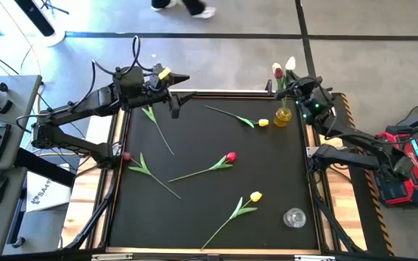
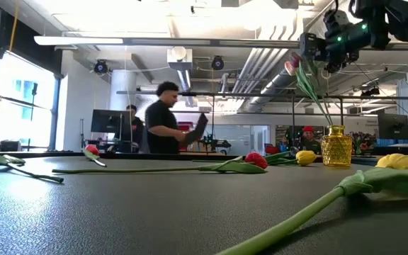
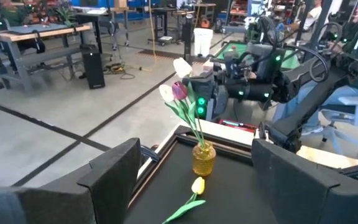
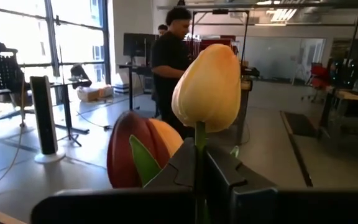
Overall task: Sort flowers into vase by color
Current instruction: Put the white flower into the yellow flower vase, then put the dark red flower into the yellow flower vase
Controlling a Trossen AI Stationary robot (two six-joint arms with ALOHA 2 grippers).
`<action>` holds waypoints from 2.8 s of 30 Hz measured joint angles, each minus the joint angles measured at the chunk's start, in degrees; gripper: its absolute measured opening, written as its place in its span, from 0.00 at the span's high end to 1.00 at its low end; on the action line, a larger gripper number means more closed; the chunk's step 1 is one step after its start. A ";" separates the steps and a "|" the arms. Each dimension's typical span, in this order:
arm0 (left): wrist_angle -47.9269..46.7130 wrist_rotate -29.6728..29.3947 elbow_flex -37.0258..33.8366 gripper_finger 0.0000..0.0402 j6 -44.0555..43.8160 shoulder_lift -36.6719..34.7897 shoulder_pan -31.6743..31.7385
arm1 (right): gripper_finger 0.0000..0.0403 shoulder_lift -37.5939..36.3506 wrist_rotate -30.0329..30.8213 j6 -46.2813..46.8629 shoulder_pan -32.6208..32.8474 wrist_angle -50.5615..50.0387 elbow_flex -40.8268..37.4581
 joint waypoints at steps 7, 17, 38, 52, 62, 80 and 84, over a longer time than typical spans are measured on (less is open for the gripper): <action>0.01 0.01 0.00 0.27 0.57 0.00 0.00 | 0.86 0.00 0.44 0.11 0.02 -0.60 -0.06; -0.61 0.04 0.00 0.27 0.57 0.00 0.00 | 0.64 -1.97 5.21 3.92 0.02 -1.04 -0.06; -1.96 0.22 0.00 0.27 0.41 0.00 -0.12 | 0.54 -8.91 -6.63 11.95 0.02 -16.47 -0.04; -3.60 0.89 0.00 0.27 -1.02 0.00 -2.54 | 0.49 -10.88 -10.39 18.17 -0.02 -24.24 -0.01; -3.18 0.87 0.00 0.27 -0.92 0.00 -2.36 | 0.22 -11.61 -9.85 20.96 -0.02 -25.28 -0.01; -8.61 3.59 0.00 0.27 0.50 7.74 -2.62 | 0.34 -14.42 -18.44 34.44 10.91 -11.23 0.03; -8.30 5.29 0.00 0.27 -0.81 11.14 -2.80 | 0.38 -12.98 -17.93 35.99 15.67 -11.19 0.03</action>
